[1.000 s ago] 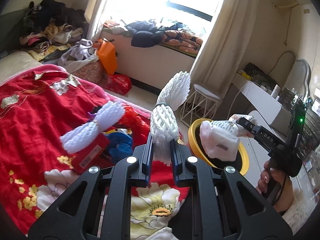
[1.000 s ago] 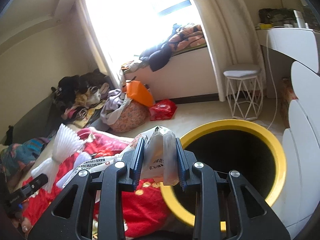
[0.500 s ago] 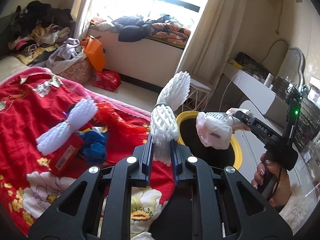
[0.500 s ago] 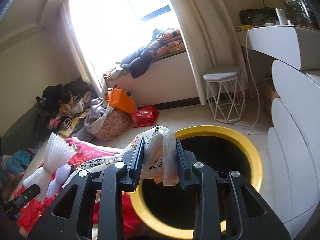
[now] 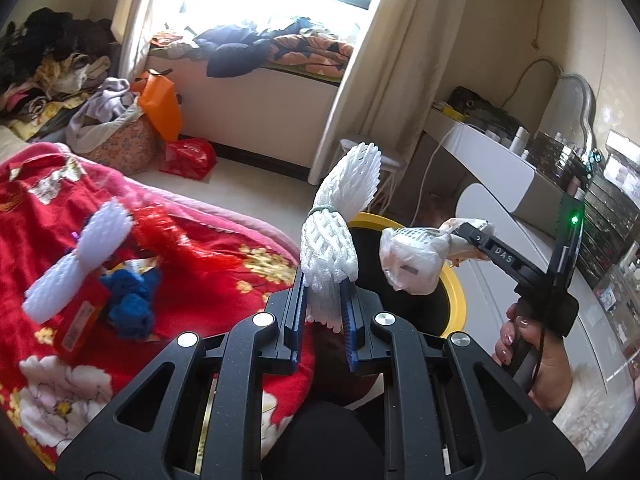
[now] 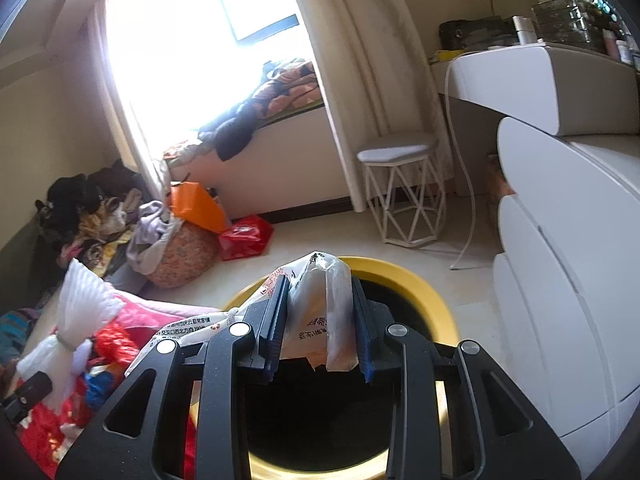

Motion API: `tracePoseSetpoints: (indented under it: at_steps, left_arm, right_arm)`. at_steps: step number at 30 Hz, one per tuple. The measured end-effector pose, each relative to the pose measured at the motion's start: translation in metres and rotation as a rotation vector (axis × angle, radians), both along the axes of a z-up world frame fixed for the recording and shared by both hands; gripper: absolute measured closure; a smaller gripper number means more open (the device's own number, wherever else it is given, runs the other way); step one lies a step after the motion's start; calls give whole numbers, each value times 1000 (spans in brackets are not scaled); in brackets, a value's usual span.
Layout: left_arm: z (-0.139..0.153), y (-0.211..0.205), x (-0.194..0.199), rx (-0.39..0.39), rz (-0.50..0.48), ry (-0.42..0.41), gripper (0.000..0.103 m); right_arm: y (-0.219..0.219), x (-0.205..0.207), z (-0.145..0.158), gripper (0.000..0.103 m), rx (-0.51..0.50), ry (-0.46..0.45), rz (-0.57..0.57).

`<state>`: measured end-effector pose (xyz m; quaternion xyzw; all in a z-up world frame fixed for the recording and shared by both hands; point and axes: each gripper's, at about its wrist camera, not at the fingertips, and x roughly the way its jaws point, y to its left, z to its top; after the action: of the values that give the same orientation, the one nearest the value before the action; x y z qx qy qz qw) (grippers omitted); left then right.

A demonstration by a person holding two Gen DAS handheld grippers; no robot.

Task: Collect trash
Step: 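Carry foam net and plastic bag over the yellow-rimmed bin with both tools, then open both tools to drop foam net and bag into the bin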

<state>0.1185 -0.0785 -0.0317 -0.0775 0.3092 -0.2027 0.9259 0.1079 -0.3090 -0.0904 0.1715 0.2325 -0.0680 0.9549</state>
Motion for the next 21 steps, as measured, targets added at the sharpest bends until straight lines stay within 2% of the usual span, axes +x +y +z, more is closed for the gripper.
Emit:
tracePoseSetpoints:
  at_steps: [15, 21]
  left_arm:
    - [-19, -53, 35, 44, -76, 45, 91]
    - [-27, -73, 51, 66, -94, 68, 91]
  right_arm:
    - [-16, 7, -22, 74, -107, 76, -64]
    - [-19, 11, -29, 73, -119, 113, -77]
